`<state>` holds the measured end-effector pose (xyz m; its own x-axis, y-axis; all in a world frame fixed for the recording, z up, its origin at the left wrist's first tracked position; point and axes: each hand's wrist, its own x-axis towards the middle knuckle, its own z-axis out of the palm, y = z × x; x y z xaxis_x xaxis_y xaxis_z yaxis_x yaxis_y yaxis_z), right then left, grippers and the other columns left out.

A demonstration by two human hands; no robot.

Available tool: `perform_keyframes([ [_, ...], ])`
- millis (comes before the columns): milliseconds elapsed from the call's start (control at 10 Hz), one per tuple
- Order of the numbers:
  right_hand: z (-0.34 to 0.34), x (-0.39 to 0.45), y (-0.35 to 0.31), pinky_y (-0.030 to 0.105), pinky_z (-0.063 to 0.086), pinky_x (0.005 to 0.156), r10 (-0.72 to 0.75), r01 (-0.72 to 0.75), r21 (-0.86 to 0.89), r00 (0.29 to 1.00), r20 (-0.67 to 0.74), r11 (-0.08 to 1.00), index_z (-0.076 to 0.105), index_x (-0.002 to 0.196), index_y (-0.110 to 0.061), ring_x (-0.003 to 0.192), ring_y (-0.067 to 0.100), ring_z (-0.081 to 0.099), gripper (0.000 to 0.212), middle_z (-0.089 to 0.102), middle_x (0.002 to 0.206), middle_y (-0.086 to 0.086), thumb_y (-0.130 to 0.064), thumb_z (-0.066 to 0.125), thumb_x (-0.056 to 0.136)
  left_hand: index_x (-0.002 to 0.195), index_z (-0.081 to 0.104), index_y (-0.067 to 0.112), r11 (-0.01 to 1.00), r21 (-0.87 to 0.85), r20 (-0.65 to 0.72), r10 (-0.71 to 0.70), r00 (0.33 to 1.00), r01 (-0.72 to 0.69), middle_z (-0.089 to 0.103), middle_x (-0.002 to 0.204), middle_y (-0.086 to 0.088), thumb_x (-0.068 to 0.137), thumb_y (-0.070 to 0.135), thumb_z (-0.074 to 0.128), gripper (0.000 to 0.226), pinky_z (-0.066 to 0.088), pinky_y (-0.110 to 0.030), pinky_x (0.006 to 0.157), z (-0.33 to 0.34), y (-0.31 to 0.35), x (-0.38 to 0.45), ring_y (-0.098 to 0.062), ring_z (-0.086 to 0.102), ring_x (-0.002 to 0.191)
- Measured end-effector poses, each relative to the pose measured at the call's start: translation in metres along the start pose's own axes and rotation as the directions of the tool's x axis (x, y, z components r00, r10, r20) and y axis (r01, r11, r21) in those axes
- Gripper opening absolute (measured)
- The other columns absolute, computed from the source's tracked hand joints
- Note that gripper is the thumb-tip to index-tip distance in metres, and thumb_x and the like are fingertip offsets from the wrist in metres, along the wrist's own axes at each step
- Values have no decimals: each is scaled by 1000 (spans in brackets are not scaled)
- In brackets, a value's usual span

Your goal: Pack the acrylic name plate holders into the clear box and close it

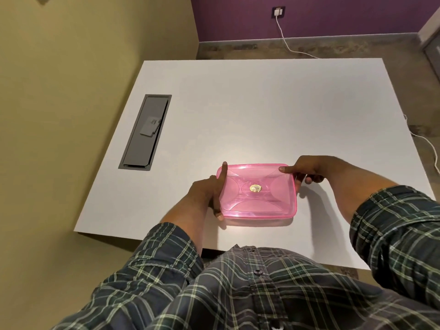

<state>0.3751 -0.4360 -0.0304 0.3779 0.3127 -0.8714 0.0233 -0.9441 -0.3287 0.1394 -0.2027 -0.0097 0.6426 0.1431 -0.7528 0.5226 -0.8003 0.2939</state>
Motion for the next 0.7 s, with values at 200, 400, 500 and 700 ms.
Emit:
perform_keyframes([
  [200,4,-4,5,16,24,43,-44,46,27,998,-51,999,67,83,-3,39,15,37,69,76,94,23,-72,67,80,141,-48,27,997,62,3,54,999,-55,56,134,-22,58,14,96,166,49,-49,103,0,-7,2,-36,62,116],
  [400,11,-11,12,16,26,42,-76,81,63,993,-86,995,66,74,-4,37,14,39,66,76,74,11,-70,65,84,141,-47,30,991,125,-12,53,999,-51,70,120,-16,59,15,95,164,50,-44,103,-9,-7,13,-30,68,110],
  [500,18,-15,17,16,29,40,-142,146,21,981,-131,989,68,74,-5,36,15,44,68,76,68,7,-72,61,84,137,-50,29,967,254,-31,2,1000,6,65,130,-15,56,27,96,167,45,-44,108,-7,4,5,-29,63,121],
  [700,16,-24,18,28,48,66,-310,117,-442,866,-394,889,74,93,-18,68,16,72,72,78,82,-3,-83,42,85,157,-23,21,912,397,-180,-27,983,98,25,158,-15,39,71,89,170,38,-49,109,-24,20,-5,-41,49,134],
])
